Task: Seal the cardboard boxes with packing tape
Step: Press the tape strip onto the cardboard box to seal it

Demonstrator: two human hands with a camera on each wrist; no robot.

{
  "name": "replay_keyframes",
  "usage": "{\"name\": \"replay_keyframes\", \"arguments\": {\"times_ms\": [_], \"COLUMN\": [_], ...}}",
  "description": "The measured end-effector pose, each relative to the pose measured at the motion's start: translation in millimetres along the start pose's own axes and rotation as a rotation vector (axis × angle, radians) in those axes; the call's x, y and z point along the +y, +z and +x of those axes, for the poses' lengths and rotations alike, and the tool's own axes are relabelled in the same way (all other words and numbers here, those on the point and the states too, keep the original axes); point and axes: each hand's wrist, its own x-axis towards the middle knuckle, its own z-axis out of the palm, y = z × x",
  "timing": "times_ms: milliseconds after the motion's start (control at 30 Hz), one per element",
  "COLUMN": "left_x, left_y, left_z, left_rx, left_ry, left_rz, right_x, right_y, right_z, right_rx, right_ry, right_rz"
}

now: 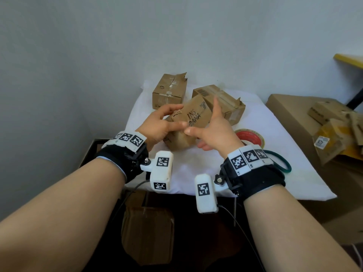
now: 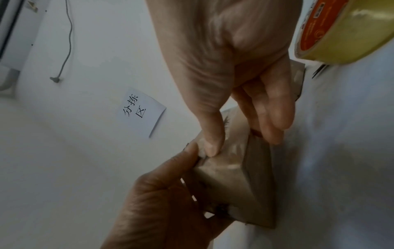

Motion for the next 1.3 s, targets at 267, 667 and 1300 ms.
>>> {"name": "replay_keyframes", "arguments": {"times_ms": [267, 667, 1300], "left_x": [-3, -1, -1], "left_y": [-4, 1, -9], "left_z": [3, -1, -10], "left_rx": [0.023, -0.083, -0.143], "left_ry": [0.136, 0.152, 0.045], "left_rz": [0.618, 0.604, 0.45], "right_x": [-3, 1, 5], "right_y": [-24, -2, 18], "right_z": [2, 0, 11], "right_rx": [0.193, 0.014, -0.013], "right_ry": [-0.237, -0.318, -0.346], "right_rz": [0.073, 0.218, 0.147]}}
